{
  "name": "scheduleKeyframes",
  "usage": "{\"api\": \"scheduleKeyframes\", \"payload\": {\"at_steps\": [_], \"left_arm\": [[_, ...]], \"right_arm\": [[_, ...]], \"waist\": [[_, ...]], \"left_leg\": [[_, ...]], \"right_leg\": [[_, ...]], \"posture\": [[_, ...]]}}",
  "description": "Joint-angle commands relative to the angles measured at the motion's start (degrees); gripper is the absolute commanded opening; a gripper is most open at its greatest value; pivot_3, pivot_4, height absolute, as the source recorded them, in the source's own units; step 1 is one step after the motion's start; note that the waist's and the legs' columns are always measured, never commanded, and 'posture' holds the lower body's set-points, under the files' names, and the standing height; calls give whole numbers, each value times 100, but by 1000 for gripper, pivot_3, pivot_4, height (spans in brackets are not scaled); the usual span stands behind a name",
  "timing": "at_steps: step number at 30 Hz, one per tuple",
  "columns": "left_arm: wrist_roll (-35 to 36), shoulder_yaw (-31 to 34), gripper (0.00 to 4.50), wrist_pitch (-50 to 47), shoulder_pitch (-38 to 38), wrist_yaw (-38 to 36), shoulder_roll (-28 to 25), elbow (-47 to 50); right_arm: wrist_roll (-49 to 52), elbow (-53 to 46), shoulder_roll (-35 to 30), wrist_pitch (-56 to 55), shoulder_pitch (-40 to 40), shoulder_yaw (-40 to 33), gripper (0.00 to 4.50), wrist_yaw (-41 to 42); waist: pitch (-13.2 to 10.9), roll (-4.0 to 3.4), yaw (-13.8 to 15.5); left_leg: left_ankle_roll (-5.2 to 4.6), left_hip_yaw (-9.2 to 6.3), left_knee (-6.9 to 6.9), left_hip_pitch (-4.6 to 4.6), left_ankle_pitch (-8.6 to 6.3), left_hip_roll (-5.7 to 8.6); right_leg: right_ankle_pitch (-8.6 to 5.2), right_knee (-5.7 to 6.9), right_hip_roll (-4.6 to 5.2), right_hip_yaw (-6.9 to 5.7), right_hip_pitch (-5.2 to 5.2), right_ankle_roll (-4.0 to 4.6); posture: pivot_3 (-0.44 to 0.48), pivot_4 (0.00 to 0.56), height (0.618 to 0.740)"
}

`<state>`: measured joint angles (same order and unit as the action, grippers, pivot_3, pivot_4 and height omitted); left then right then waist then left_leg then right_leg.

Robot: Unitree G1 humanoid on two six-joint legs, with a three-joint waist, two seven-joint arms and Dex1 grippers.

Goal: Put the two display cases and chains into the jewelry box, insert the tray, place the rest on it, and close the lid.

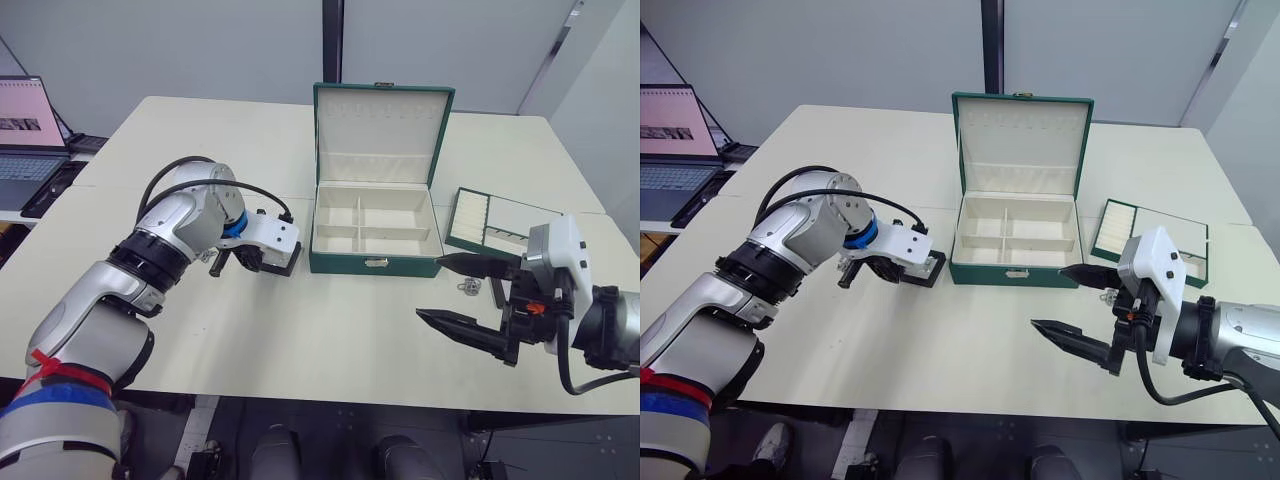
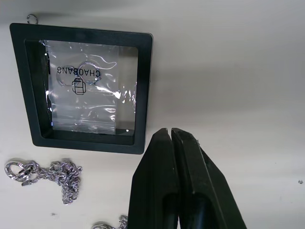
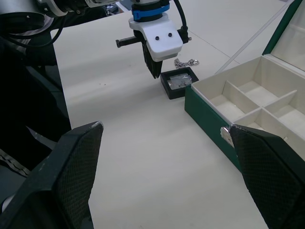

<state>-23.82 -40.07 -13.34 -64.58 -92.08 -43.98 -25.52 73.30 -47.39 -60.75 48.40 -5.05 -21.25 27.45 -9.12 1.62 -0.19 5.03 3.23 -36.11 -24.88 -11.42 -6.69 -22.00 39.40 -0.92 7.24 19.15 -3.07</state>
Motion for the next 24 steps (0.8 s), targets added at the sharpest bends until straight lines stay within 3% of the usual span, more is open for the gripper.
{"api": "scheduleKeyframes", "payload": {"at_steps": [1,5,8,11,24], "left_arm": [[-91,217,20,6,-45,-3,-1,68],[135,238,190,-21,-90,-37,-5,130],[348,130,852,-131,-156,-42,-95,221],[306,260,1803,-207,-159,-42,-11,243],[-143,213,1803,293,-274,272,388,-462]], "right_arm": [[97,-154,-74,-86,34,-232,4500,2],[139,-179,-89,-77,57,-271,4500,-33],[151,-177,-104,-81,62,-277,4500,-41],[137,-179,-125,-81,77,-279,4500,-33],[110,-186,-139,-100,82,-284,4500,-41]], "waist": [[0,0,0],[0,0,1],[0,0,0],[0,0,0],[0,0,-1]], "left_leg": [[0,0,0,0,0,0],[0,0,0,0,0,0],[0,0,0,0,0,0],[0,-1,0,0,0,0],[0,-1,-1,0,0,0]], "right_leg": [[0,0,0,0,0,0],[0,0,0,-1,-1,0],[0,0,0,0,-1,0],[0,1,0,-1,-1,0],[0,1,0,-1,-1,0]], "posture": [[0,150,740],[0,150,740],[0,150,740],[0,150,740],[0,150,740]]}}
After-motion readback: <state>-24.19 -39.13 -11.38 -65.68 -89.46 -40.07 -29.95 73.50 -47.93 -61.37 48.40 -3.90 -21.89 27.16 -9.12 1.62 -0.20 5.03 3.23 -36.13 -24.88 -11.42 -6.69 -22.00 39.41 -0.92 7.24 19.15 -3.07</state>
